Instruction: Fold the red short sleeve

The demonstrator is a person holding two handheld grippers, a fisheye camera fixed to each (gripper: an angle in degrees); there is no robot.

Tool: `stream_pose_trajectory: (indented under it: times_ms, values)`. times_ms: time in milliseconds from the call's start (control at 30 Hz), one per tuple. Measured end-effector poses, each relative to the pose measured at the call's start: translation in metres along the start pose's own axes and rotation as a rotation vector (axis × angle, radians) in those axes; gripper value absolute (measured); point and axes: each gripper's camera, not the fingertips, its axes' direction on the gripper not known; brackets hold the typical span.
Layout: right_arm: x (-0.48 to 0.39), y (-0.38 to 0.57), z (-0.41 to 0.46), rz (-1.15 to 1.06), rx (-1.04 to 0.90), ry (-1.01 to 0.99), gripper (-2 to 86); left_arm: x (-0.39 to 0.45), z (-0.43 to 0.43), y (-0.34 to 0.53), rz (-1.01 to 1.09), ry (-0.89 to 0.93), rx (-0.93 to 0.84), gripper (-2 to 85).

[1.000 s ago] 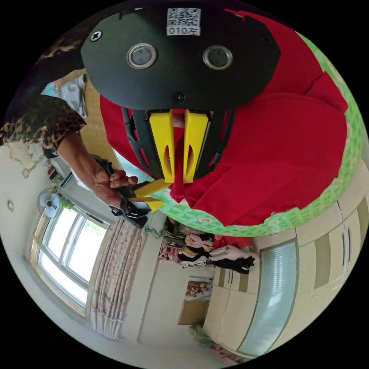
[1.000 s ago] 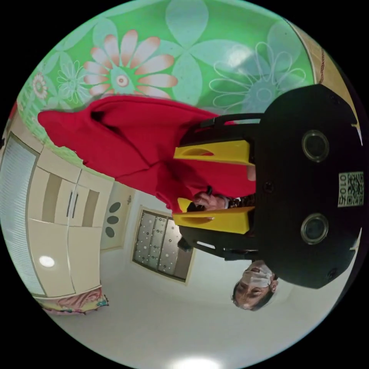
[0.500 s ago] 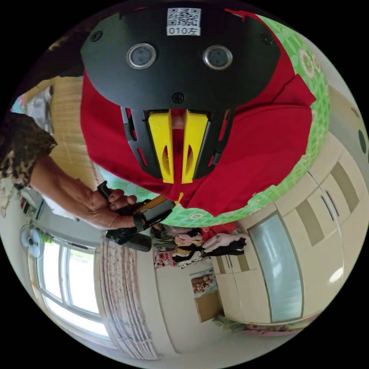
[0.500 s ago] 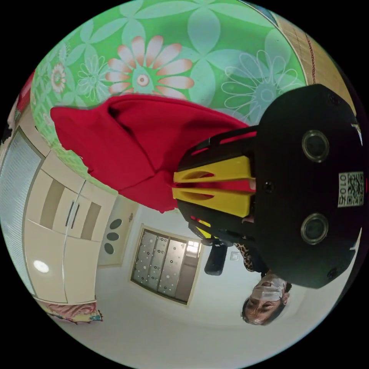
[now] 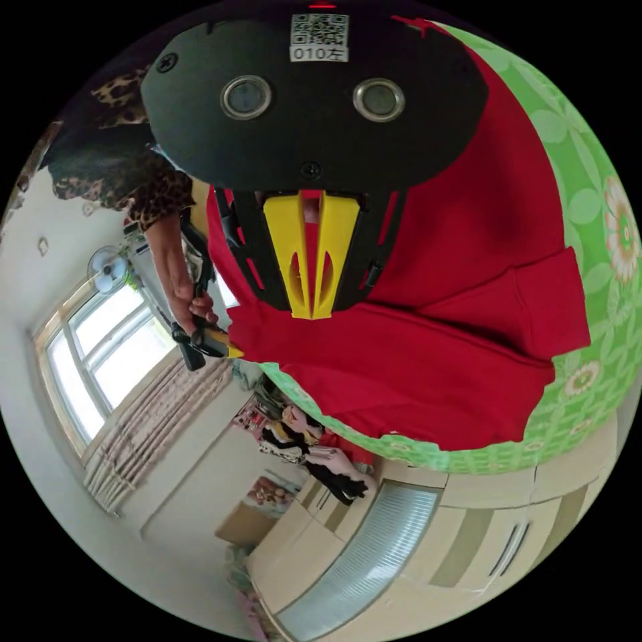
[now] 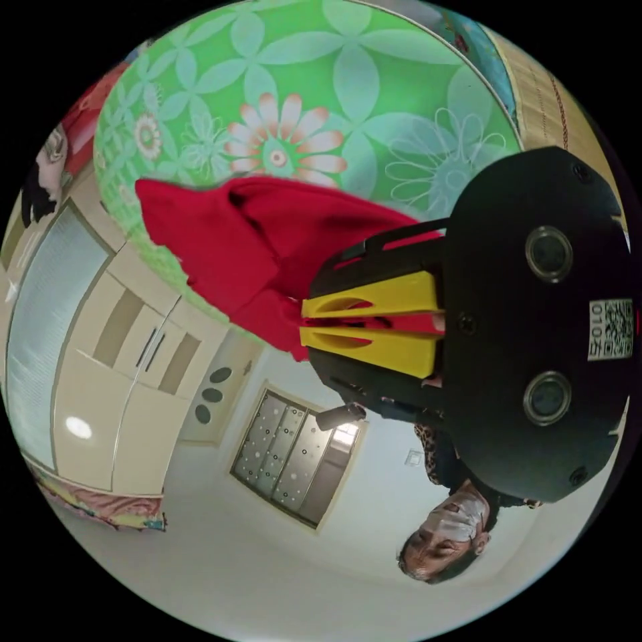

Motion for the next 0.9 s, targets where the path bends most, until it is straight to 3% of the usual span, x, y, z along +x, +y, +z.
stream_pose_trajectory:
  times_ms: [167, 267, 400, 533, 600, 733, 900]
  values:
    - [-0.039, 0.002, -0.002, 0.169, -0.109, 0.208, 5.0, -0.026, -0.029, 0.019, -0.075, 0.071, 0.030, -0.2]
    - [-0.056, 0.036, -0.024, 0.224, -0.046, 0.316, 6.1, -0.045, -0.059, 0.037, -0.117, 0.058, 0.051, -0.2]
    - [-0.101, 0.105, -0.077, 0.188, 0.104, 0.223, 7.5, -0.065, -0.113, 0.069, -0.160, 0.041, 0.094, -0.2]
    - [-0.119, 0.213, -0.099, 0.147, 0.178, -0.106, 9.1, -0.084, -0.190, 0.133, -0.185, -0.006, 0.170, -0.1]
    - [-0.131, 0.264, -0.104, 0.136, 0.224, -0.166, 10.1, -0.093, -0.220, 0.168, -0.214, -0.015, 0.203, -0.1]
    - [-0.153, 0.360, -0.104, 0.143, 0.291, -0.230, 14.4, -0.113, -0.268, 0.254, -0.291, 0.045, 0.248, 0.3]
    - [-0.167, 0.402, -0.095, 0.145, 0.265, -0.219, 20.0, -0.128, -0.296, 0.335, -0.351, 0.074, 0.287, 2.5]
